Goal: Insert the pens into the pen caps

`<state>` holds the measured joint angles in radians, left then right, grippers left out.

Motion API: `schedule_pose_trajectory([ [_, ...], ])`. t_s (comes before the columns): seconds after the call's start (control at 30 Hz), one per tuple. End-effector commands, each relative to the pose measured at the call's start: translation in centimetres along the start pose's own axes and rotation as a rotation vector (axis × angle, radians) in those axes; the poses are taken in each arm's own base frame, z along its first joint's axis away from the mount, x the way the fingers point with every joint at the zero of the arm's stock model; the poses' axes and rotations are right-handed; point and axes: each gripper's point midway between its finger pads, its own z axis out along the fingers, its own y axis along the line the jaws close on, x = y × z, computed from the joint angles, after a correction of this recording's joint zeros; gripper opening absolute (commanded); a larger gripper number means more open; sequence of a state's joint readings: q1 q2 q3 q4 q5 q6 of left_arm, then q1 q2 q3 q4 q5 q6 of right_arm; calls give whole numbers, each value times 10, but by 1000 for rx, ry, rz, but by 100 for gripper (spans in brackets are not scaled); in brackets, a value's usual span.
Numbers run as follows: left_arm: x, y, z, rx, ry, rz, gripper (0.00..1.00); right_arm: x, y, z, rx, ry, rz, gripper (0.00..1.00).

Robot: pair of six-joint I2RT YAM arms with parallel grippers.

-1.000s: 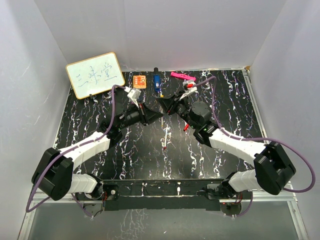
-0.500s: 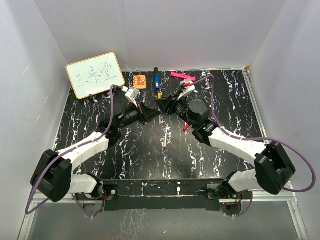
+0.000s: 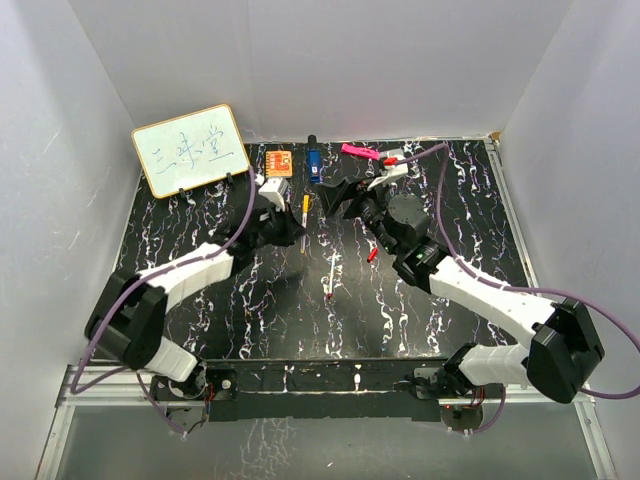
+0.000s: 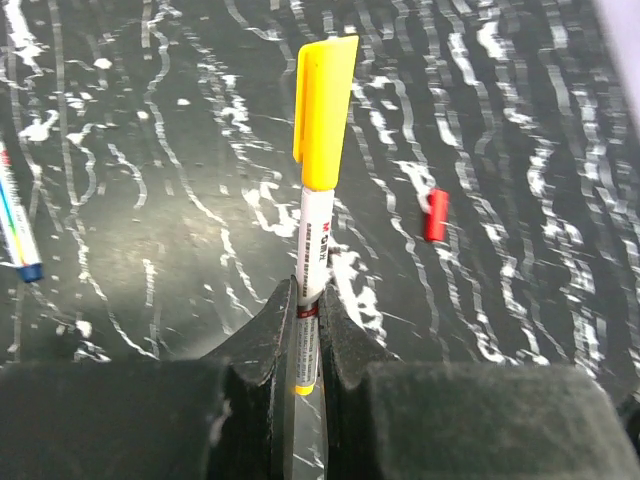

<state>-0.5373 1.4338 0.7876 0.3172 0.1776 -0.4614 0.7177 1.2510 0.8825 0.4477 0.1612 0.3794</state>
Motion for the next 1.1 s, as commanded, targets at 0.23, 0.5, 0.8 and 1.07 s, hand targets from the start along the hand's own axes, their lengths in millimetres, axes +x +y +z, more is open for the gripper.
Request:
schedule_pose_trajectory([
  [0.23,-20,88,57,-410,164,105,0,22,-50,-24,235,82,-60,92],
  [0.5,-9,124,80,-515,266,86,0,32,-58,-31,264,104,-65,92],
  [0.8,-4,142,90,-567,321,99,1,41,-60,-32,266,124,-57,93],
  [1.07,2,150,92,-601,347,96,11,48,-62,-30,272,140,-56,98],
])
